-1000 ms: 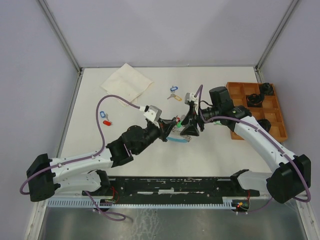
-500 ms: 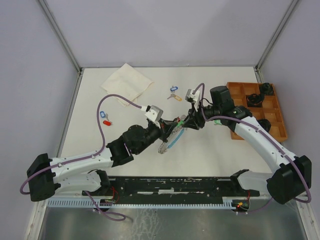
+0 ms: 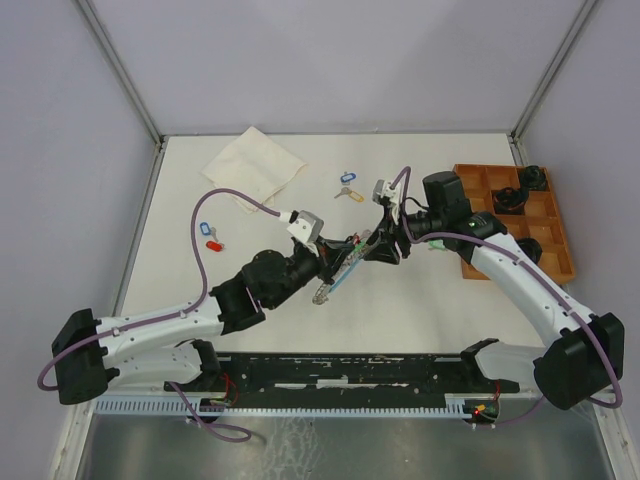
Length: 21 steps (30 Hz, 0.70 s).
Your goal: Remove the keys from the keyring
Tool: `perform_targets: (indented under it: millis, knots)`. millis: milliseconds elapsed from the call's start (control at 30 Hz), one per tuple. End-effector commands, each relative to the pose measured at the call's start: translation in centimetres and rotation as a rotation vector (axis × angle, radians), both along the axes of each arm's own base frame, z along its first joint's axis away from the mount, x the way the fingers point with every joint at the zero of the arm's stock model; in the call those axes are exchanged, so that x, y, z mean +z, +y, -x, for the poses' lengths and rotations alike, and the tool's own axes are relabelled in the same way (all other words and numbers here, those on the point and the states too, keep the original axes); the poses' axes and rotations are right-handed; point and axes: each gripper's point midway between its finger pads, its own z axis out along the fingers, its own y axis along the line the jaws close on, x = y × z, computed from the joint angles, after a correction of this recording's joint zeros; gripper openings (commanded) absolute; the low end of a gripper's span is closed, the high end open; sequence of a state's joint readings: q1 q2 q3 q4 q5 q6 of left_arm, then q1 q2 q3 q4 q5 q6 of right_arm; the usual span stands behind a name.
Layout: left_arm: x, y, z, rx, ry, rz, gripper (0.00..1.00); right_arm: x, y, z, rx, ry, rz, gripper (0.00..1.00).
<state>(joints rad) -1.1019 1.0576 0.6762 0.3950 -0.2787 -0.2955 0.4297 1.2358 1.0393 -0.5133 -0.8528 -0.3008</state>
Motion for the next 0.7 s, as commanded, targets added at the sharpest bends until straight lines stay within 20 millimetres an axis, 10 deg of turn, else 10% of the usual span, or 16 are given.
perform_targets:
  millis: [0, 667]
  knots:
    - [4.4, 0.1, 0.6, -0.014, -0.032, 0.145, 0.03, 2.9, 0.5, 1.5, 0.097, -0.050, -0.085, 0.53]
    - [4.9, 0.0, 1.5, -0.058, -0.037, 0.202, 0.03, 5.1, 1.6, 2.6, 0.146, 0.056, -0.225, 0.62]
